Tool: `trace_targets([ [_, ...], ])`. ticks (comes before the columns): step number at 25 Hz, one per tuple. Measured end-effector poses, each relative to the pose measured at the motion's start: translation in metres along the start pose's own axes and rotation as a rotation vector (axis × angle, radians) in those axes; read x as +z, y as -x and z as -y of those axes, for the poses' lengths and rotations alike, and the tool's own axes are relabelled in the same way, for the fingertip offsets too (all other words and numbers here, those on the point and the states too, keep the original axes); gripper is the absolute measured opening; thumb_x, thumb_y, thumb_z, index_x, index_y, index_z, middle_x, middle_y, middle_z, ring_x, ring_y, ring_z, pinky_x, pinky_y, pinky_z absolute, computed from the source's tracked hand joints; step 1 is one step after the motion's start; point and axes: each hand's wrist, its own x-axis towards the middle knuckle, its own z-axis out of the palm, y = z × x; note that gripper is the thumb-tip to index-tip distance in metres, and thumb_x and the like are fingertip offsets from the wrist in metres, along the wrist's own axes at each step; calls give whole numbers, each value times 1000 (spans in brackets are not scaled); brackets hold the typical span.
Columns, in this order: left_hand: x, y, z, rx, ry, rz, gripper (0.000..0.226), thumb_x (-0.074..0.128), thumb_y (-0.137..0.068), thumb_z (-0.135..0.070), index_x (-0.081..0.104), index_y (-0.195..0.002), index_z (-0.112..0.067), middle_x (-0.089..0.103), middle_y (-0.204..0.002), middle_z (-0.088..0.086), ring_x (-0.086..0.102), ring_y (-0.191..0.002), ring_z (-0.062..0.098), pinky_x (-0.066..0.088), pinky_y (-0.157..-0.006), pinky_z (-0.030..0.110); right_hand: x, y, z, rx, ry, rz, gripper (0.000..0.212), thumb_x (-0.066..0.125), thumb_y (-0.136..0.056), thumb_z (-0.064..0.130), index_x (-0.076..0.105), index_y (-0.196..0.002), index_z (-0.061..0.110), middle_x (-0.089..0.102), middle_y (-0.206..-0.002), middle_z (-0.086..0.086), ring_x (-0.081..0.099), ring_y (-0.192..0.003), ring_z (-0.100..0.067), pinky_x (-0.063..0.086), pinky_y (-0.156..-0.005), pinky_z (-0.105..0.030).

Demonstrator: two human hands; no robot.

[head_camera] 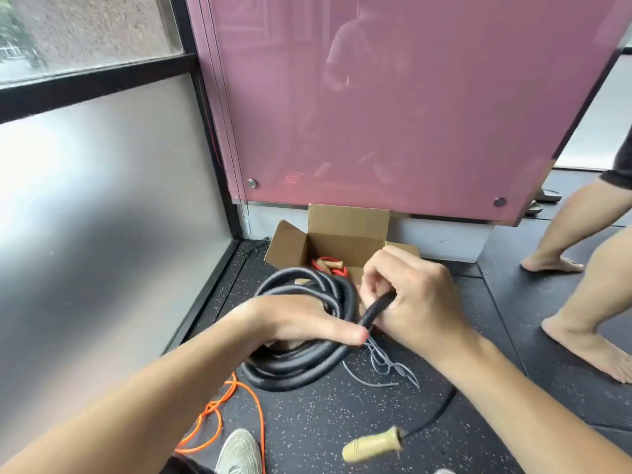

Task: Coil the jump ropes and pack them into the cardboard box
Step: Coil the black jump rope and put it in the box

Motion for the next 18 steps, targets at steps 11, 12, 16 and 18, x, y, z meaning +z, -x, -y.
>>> trace_targets([
  [11, 9, -3, -23, 523, 1027, 24, 103, 92, -32, -57, 43, -99, 4, 55, -55, -3, 45, -44, 15, 30, -47, 31, 42, 28, -13, 499, -199, 530, 12, 62, -87, 15, 56, -80, 24, 54, -61, 14, 57, -66, -7, 41, -63, -24],
  [12, 0, -5, -21, 670, 1043, -22, 91, 90, -44, -53, 44, -102, 0, 55, -57, -1, 46, -46, 17, 27, -46, 32, 48, 33, -4, 485, -191, 593, 12, 62, -83, 22, 52, -80, 28, 54, -62, 12, 55, -62, -7, 42, -60, -27],
  [16, -32, -4, -12, 774, 1073, -473, 69, 83, -54, -54, 46, -92, -9, 45, -54, -3, 45, -45, 15, 31, -48, 29, 53, 51, 33, 638, -282, 905, 33, 70, -78, 26, 45, -99, 31, 64, -74, 5, 59, -63, -12, 50, -62, -32],
  [18, -43, -3, 6, 644, 1134, -763, 62, 82, -49, -56, 52, -85, -15, 42, -55, -3, 41, -46, 15, 34, -51, 28, 50, 60, 55, 715, -406, 1014, 39, 74, -77, 28, 45, -104, 33, 63, -77, 6, 56, -66, -12, 49, -67, -32],
])
